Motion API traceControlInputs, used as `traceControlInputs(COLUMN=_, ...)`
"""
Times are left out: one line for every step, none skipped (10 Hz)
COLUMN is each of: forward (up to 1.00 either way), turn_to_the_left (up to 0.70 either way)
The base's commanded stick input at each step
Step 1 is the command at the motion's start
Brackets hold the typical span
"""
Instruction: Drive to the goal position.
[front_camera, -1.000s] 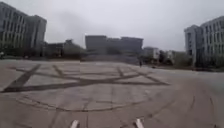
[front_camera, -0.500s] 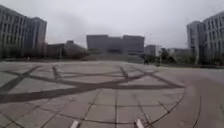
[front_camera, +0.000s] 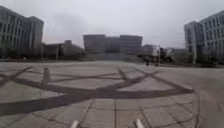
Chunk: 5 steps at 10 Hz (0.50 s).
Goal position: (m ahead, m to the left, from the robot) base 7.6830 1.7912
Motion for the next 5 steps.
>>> traceControlInputs(forward=1.00, turn_to_the_left=-0.32)
traceControlInputs(forward=1.00, turn_to_the_left=-0.06)
traceControlInputs(forward=1.00, turn_to_the_left=-0.02)
traceControlInputs(forward=1.00, turn_to_the_left=-0.07)
traceControlInputs(forward=1.00, turn_to_the_left=-0.26)
